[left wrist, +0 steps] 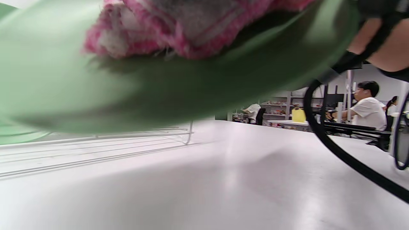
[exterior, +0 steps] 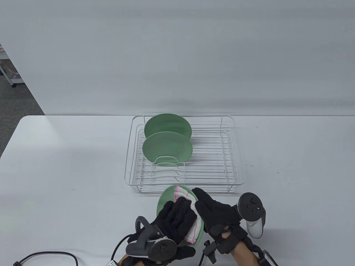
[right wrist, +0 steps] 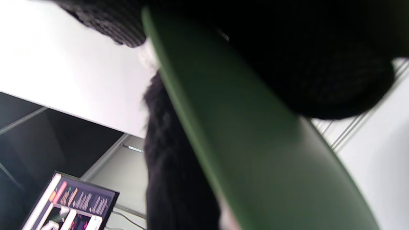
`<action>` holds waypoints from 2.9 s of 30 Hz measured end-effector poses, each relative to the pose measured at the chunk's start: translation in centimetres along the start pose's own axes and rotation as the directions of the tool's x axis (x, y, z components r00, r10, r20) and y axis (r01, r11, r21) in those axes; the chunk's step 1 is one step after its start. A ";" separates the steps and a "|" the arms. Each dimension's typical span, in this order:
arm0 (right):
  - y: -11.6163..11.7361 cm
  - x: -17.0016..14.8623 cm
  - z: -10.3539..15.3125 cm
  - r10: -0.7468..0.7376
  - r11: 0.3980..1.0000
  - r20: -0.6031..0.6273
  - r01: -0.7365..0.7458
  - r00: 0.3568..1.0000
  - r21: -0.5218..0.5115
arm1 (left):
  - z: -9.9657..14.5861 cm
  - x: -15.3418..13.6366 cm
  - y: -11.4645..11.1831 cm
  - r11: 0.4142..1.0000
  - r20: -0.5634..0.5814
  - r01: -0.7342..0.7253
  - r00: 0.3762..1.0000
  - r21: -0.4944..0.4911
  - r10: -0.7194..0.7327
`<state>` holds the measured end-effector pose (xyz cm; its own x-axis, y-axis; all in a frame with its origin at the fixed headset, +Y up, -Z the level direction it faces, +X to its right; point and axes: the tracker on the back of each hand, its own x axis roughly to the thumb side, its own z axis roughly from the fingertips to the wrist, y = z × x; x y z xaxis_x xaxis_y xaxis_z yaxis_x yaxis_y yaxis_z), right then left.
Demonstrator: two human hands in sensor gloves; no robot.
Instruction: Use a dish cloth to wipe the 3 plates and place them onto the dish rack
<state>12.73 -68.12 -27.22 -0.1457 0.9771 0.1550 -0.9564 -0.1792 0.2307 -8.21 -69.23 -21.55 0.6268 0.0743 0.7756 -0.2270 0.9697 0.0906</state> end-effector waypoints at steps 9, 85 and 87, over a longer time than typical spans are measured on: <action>-3.1 -0.3 0.1 -0.128 0.988 -0.027 0.126 0.991 -0.085 | 0.2 1.9 0.8 0.990 0.081 0.092 0.992 0.103 -0.100; -6.1 -0.5 1.4 -0.221 0.954 -0.081 0.198 0.972 -0.226 | 1.9 -5.1 3.2 0.987 -0.190 -0.018 0.981 0.158 0.048; -6.1 -0.9 1.7 -0.308 0.932 -0.167 0.262 0.937 -0.249 | 2.6 -6.3 4.4 0.953 -0.221 -0.146 0.953 0.267 0.208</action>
<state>19.13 -68.07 -27.15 0.1156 0.9895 -0.0864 -0.9929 0.1174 0.0161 -15.11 -66.08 -24.41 0.7149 0.3240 0.6197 -0.5068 0.8506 0.1399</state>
